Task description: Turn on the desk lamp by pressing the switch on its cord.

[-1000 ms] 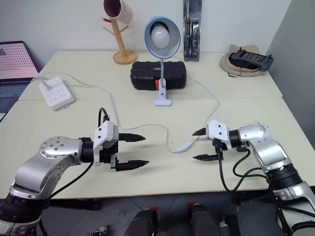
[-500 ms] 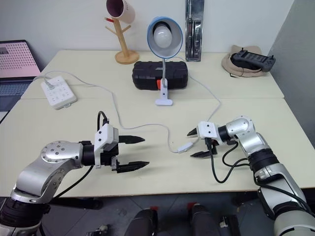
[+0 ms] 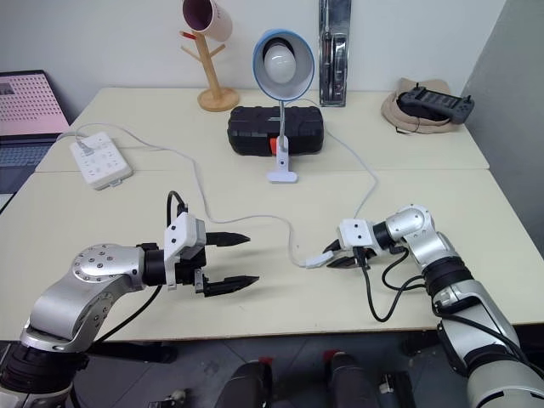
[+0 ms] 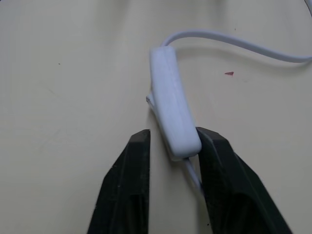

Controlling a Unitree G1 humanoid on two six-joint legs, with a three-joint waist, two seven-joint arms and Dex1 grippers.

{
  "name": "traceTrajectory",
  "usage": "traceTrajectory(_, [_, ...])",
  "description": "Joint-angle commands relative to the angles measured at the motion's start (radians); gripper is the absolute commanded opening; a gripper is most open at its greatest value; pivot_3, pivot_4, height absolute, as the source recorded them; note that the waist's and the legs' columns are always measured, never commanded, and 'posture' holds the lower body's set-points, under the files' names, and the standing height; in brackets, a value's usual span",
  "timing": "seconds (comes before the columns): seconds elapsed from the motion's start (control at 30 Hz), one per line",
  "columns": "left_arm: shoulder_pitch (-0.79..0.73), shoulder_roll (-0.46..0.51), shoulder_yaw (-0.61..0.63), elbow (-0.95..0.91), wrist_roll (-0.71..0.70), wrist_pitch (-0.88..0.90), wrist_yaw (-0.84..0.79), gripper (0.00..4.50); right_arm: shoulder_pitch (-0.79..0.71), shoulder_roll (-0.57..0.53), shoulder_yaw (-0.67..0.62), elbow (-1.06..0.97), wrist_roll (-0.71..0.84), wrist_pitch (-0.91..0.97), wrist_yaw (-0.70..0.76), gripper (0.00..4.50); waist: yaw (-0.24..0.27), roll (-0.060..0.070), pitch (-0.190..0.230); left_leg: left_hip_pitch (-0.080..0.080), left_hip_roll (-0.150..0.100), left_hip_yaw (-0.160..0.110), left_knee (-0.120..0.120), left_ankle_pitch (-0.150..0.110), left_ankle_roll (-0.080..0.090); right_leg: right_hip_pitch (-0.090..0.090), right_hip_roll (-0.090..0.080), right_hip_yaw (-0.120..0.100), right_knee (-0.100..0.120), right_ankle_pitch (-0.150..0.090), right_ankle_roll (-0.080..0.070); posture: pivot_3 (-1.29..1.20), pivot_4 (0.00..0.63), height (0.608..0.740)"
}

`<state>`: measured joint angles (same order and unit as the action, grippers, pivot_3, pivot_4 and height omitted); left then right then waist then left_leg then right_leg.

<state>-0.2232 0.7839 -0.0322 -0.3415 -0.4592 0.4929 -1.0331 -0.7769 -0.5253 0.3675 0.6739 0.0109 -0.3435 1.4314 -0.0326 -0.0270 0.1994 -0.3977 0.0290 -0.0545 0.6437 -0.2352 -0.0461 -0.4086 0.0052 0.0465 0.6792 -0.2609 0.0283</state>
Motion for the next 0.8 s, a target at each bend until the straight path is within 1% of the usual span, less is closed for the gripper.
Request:
traceTrajectory(0.03, [-0.025, -0.005, 0.014, 0.002, -0.002, -0.012, 0.004, 4.5, -0.009, -0.011, -0.02, -0.017, 0.005, -0.003, 0.018, 0.4, 0.0, 0.0, 0.0, 0.0, 0.0, 0.0, 0.0, 0.0, 0.0, 0.0, 0.0, 0.0, 0.0, 0.0, 0.0, 0.0, 0.15, 0.74])
traceTrajectory(0.17, [-0.024, -0.012, 0.016, 0.006, -0.005, -0.002, 0.012, 4.5, 0.001, -0.039, -0.035, -0.049, 0.023, 0.018, 0.036, 0.36, 0.0, 0.0, 0.0, 0.0, 0.0, 0.0, 0.0, 0.0, 0.0, 0.0, 0.0, 0.0, 0.0, 0.0, 0.0, 0.0, 0.15, 0.74])
traceTrajectory(0.23, [-0.021, -0.019, 0.012, 0.007, -0.01, 0.007, 0.018, 4.5, 0.02, -0.061, -0.064, -0.094, 0.048, 0.08, 0.022, 0.36, 0.001, 0.0, 0.0, 0.0, 0.0, 0.0, 0.0, 0.0, 0.0, 0.0, 0.0, 0.0, 0.0, 0.001, -0.001, 0.0, 0.15, 0.74])
traceTrajectory(0.3, [-0.038, -0.042, 0.032, 0.007, -0.06, 0.084, 0.054, 4.5, 0.055, -0.075, -0.123, -0.224, 0.131, 0.3, -0.01, 0.36, 0.002, 0.0, 0.0, 0.0, 0.0, 0.0, 0.0, 0.0, 0.0, 0.0, 0.0, 0.0, 0.0, 0.002, -0.003, 0.0, 0.15, 0.74])
traceTrajectory(0.37, [-0.052, -0.058, 0.048, 0.003, -0.094, 0.139, 0.08, 4.5, 0.082, -0.082, -0.156, -0.325, 0.182, 0.454, -0.035, 0.36, 0.003, 0.0, 0.0, -0.001, 0.0, -0.001, 0.0, 0.0, 0.0, 0.0, -0.001, 0.0, 0.0, 0.002, -0.003, 0.0, 0.15, 0.74])
traceTrajectory(0.4, [-0.071, -0.075, 0.068, 0.001, -0.139, 0.201, 0.111, 4.5, 0.095, -0.08, -0.2, -0.411, 0.264, 0.631, -0.077, 0.36, 0.002, 0.0, 0.0, -0.001, 0.0, -0.001, 0.001, 0.0, 0.0, 0.0, -0.001, -0.001, 0.0, 0.002, -0.003, 0.0, 0.15, 0.74])
traceTrajectory(0.43, [-0.083, -0.086, 0.083, -0.004, -0.173, 0.248, 0.133, 4.5, 0.105, -0.079, -0.233, -0.478, 0.323, 0.76, -0.108, 0.36, 0.002, 0.0, 0.0, -0.001, 0.0, -0.002, 0.001, 0.0, 0.0, 0.0, 0.0, -0.001, 0.001, 0.002, -0.003, 0.0, 0.15, 0.74])
traceTrajectory(0.5, [-0.125, -0.132, 0.135, -0.006, -0.308, 0.403, 0.205, 4.5, 0.117, -0.054, -0.345, -0.616, 0.497, 1.086, -0.235, 0.36, 0.002, 0.0, 0.0, -0.001, 0.0, -0.003, 0.001, 0.0, 0.0, 0.0, 0.0, -0.002, 0.001, 0.001, -0.002, 0.0, 0.15, 0.74])
traceTrajectory(0.53, [-0.146, -0.182, 0.175, 0.011, -0.427, 0.489, 0.265, 4.5, 0.118, -0.012, -0.44, -0.657, 0.608, 1.261, -0.338, 0.36, 0.001, 0.0, 0.0, -0.001, 0.0, -0.004, 0.001, 0.0, 0.0, 0.0, 0.0, -0.002, 0.002, 0.001, -0.002, 0.0, 0.15, 0.74])
traceTrajectory(0.57, [-0.162, -0.221, 0.208, 0.023, -0.513, 0.555, 0.313, 4.5, 0.119, 0.022, -0.513, -0.69, 0.689, 1.393, -0.42, 0.36, 0.001, 0.0, 0.0, -0.001, 0.0, -0.004, 0.001, 0.0, 0.0, 0.0, 0.0, -0.002, 0.002, 0.0, 0.0, 0.0, 0.15, 0.74])
traceTrajectory(0.63, [-0.18, -0.283, 0.251, 0.036, -0.648, 0.637, 0.388, 4.5, 0.116, 0.086, -0.637, -0.728, 0.811, 1.587, -0.545, 0.36, 0.001, -0.001, 0.0, -0.001, 0.0, -0.005, 0.002, 0.0, 0.0, 0.002, 0.0, -0.003, 0.001, 0.0, 0.0, 0.0, 0.15, 0.74])
traceTrajectory(0.7, [-0.201, -0.345, 0.282, 0.059, -0.767, 0.679, 0.482, 4.5, 0.113, 0.127, -0.719, -0.754, 0.91, 1.727, -0.617, 0.36, 0.002, -0.001, 0.0, -0.001, -0.001, -0.005, 0.001, 0.0, 0.0, 0.002, -0.001, -0.003, 0.001, 0.0, 0.0, 0.0, 0.15, 0.74])
traceTrajectory(0.8, [-0.231, -0.422, 0.306, 0.094, -0.898, 0.685, 0.617, 4.5, 0.121, 0.144, -0.774, -0.792, 0.99, 1.834, -0.682, 0.36, 0.002, 0.0, 0.0, -0.001, -0.001, -0.005, 0.001, 0.0, 0.0, 0.002, -0.001, -0.003, 0.001, 0.001, -0.002, 0.0, 0.15, 0.74])
